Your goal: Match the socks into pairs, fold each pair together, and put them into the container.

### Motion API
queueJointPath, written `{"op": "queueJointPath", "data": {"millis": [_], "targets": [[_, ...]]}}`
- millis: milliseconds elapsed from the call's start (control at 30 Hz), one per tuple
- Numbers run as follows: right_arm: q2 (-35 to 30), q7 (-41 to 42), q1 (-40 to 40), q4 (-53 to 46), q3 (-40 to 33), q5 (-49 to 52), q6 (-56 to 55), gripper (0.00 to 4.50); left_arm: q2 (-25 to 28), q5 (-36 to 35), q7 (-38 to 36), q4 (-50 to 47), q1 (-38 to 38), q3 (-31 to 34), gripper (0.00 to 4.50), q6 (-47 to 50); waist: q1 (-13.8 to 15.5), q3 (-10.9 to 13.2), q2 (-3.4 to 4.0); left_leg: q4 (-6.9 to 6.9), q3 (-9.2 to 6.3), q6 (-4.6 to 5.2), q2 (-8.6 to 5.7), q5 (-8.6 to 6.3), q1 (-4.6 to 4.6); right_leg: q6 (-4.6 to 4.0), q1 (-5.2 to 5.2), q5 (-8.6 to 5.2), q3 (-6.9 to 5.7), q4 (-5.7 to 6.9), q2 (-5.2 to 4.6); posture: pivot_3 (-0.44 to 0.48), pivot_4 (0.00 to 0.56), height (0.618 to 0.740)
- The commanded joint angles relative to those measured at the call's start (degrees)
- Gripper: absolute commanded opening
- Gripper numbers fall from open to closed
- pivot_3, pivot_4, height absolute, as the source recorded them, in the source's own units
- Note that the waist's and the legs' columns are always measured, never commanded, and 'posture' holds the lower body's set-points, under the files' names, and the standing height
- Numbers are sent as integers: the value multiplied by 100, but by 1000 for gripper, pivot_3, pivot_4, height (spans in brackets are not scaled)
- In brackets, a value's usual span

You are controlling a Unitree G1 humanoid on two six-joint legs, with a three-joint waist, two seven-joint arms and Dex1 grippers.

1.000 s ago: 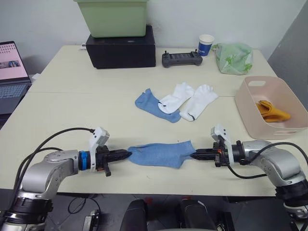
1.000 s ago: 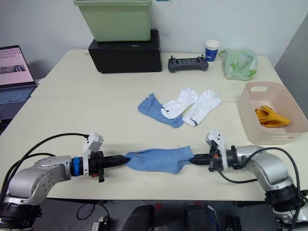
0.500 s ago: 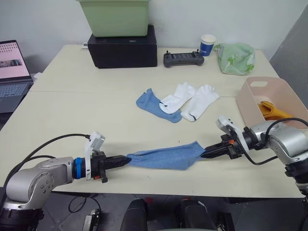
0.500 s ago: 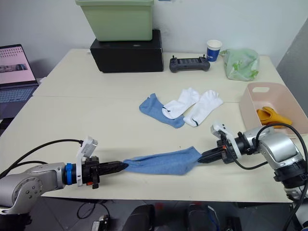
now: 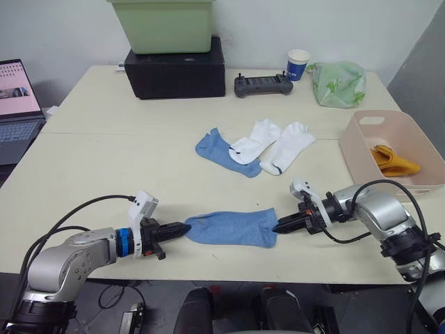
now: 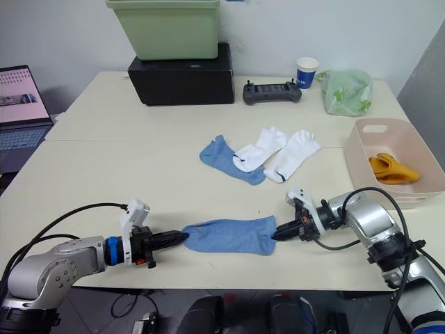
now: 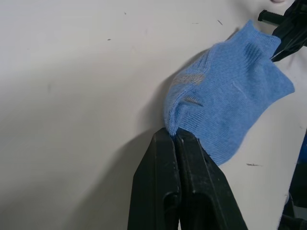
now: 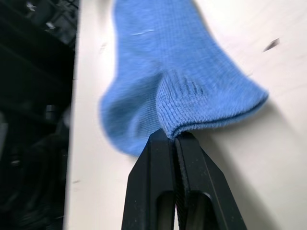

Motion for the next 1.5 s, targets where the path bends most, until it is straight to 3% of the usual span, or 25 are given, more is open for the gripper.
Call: {"op": "queueJointPath", "data": {"millis": [33, 100, 200, 367, 433, 533, 567, 667, 900, 1000, 1133, 1300, 1500], "targets": [[-71, 45, -19, -78, -190, -56, -253, 7, 44, 136, -90, -44, -7, -27, 0, -281, 0, 0, 0, 0, 0, 0, 0, 0, 0, 0, 0, 0, 0, 0, 0, 0, 150, 740], [-82, 21, 11, -48, -261, -63, -308, 474, 37, 199, -142, 7, -23, -20, 0, -420, -1, 0, 0, 0, -1, 0, 1, 0, 1, 0, 0, 0, 1, 1, 0, 0, 150, 740], [-183, -93, 24, -57, -524, -50, -408, 1365, 72, 231, -210, 83, -50, 88, 608, -578, 0, 0, 0, 0, -1, 0, 1, 0, 1, 0, 0, 0, 0, 2, 0, 0, 150, 740], [-393, -306, 89, -262, -971, -9, -501, 3145, 162, 229, -286, 110, 5, 362, 2231, -785, -2, 0, 0, 0, 2, 0, 1, 0, 1, 0, 0, 0, 1, 1, 0, 0, 150, 740], [-477, -434, 273, -726, -1302, 135, -560, 3444, 243, 157, -487, -3, 41, 637, 2802, -1056, -3, 0, 0, -1, 2, 0, 2, 0, 1, 0, 0, 0, 2, 1, 0, 0, 150, 740], [11, -951, 664, -1675, -1565, 354, -730, 3444, 344, 345, -707, -242, -59, 517, 2802, -1502, -3, 0, 1, -3, 0, 0, 7, 0, -7, -1, -4, -1, -2, 0, 3, 0, 150, 740], [318, -1184, 782, -1894, -1569, 450, -763, 3235, 324, 586, -733, -293, -125, 274, 2844, -1791, -4, -1, 2, -3, 0, 0, 7, 0, -6, -1, -4, -1, -1, 1, 4, 0, 150, 740], [827, -1522, 1067, -2200, -1229, 119, -1268, 2488, 77, 1121, -877, -356, -297, -259, 2212, -2727, 1, -2, 3, -4, 3, -4, 4, 2, 1, 0, 3, 0, -1, 4, 4, 0, 150, 740], [1048, -1866, 1502, -1473, -348, -1163, -2809, 33, -220, 2658, -775, 336, -421, -1441, 12, -4318, 5, -3, 1, -1, 13, -4, -9, 2, -3, 2, 0, 1, 3, -4, -2, 0, 150, 740], [962, -1901, 1674, -1191, -358, -1360, -3161, 33, -419, 2945, -514, 850, -527, -1525, 12, -4595, 5, -3, 0, -1, 14, -4, -4, 2, -4, 1, 0, 1, 1, -1, 2, 0, 150, 740], [544, -1765, 1946, -1114, -713, -1341, -3490, 33, -281, 2904, -679, 1304, -314, -1327, 12, -4823, 5, -5, 3, -2, 14, -3, -4, 2, 3, 1, 5, 1, -2, 2, 3, 0, 150, 740], [315, -1462, 2286, -1609, -1126, -703, -3411, 33, -240, 1950, -960, 673, -11, -819, 12, -4359, -20, -6, 1, -5, 13, -3, 5, 2, 28, 1, 25, -1, 1, 3, 4, 0, 150, 740], [453, -1433, 2357, -2085, -1004, -334, -2961, 33, -134, 1849, -1101, 301, 209, -759, 12, -4205, -4, -5, 1, -5, 9, -3, 3, 2, 27, 2, 33, -1, 2, -1, 5, 0, 150, 740]]}}
